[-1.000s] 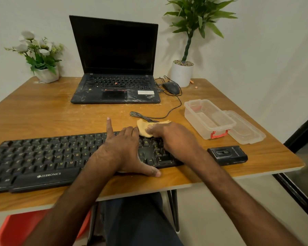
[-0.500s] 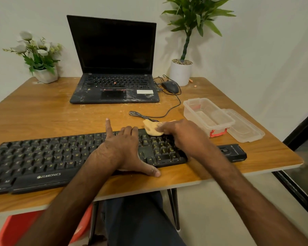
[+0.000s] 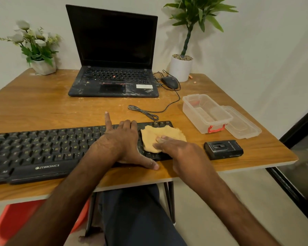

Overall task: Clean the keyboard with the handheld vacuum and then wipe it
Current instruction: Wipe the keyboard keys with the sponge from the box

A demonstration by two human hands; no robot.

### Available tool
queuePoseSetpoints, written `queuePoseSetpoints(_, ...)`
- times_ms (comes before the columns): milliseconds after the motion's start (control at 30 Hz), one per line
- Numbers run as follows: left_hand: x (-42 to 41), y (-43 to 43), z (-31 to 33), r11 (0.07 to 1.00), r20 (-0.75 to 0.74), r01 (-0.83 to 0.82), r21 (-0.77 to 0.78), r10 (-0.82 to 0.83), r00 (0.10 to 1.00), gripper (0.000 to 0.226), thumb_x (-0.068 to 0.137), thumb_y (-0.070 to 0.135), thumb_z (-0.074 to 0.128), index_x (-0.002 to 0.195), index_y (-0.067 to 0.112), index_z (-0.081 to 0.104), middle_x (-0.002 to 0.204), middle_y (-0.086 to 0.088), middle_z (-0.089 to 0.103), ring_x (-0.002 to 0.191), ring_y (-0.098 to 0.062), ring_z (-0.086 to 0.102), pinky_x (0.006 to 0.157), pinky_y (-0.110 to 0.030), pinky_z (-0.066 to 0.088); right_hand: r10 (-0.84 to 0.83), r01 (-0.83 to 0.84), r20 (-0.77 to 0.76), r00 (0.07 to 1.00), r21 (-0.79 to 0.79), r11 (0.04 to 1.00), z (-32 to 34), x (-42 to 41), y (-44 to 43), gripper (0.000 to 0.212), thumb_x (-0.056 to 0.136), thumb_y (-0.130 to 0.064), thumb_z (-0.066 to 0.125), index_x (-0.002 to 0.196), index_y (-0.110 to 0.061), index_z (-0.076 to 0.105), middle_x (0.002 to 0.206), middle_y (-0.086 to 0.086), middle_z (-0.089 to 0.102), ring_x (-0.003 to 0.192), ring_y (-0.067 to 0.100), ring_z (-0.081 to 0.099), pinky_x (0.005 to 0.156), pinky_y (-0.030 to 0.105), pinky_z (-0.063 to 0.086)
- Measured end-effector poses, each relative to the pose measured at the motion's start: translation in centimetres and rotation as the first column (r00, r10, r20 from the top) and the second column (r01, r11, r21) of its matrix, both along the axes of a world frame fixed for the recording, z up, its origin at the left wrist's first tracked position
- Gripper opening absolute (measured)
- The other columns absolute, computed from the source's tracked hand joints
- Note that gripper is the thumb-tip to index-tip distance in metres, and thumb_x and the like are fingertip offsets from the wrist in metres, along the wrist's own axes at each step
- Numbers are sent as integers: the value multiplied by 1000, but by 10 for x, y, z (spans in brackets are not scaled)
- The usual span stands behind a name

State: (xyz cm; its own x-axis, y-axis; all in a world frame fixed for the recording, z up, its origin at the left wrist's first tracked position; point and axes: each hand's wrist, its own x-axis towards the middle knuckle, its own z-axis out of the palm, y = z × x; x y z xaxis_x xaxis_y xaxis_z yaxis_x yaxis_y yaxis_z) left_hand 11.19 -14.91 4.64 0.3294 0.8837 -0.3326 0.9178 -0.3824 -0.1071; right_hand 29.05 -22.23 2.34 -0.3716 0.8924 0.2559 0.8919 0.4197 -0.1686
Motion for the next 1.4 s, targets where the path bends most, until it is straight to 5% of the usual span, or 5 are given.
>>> queuePoseSetpoints(67, -1, -1, 0, 1000, 2, 2, 4, -2, 1000, 153, 50, 102, 44, 157, 4, -5, 167, -11, 4, 155, -27, 4, 108, -70, -24, -26, 30, -63, 998, 63, 998, -7, 1, -12, 70, 59, 9, 80, 123, -18, 67, 129, 6, 65, 123, 18, 59, 89, 43, 57)
queuePoseSetpoints(200, -2, -1, -2, 1000, 22, 22, 16, -23, 999, 154, 47, 103, 39, 157, 4, -4, 167, -11, 6, 154, -27, 5, 110, -71, -20, -9, 4, -118, 993, -42, 999, -5, -8, -4, 61, 91, -1, 56, 147, -24, 43, 156, -3, 36, 146, 12, 25, 121, 34, 21)
queuePoseSetpoints(367, -1, -2, -2, 1000, 25, 1, 23, -2, 1000, 155, 45, 104, 39, 158, 7, -4, 167, -11, 8, 154, -28, 7, 108, -70, -24, -143, 142, -22, 989, -44, 989, 19, 0, 37, 60, 94, -4, 54, 144, -34, 43, 139, -5, 57, 118, 16, 57, 92, 35, 51)
queuePoseSetpoints(800, -2, 1, -4, 1000, 6, -14, 17, 14, 1000, 159, 40, 104, 37, 158, 5, -4, 167, -11, 7, 154, -27, 7, 109, -71, -22, 139, -161, 93, 986, 300, 940, -25, 19, -19, 60, 76, 6, 55, 134, -8, 58, 137, 13, 57, 132, 26, 49, 109, 40, 38)
queuePoseSetpoints(1400, -3, -4, -6, 999, 47, -7, 48, 5, 999, 161, 35, 104, 30, 157, 6, -4, 166, -10, 8, 154, -26, 8, 111, -70, -20, -230, 229, -29, 973, 274, 934, -35, -17, -45, 76, 53, 9, 69, 128, -4, 63, 130, 15, 62, 123, 31, 58, 95, 43, 48)
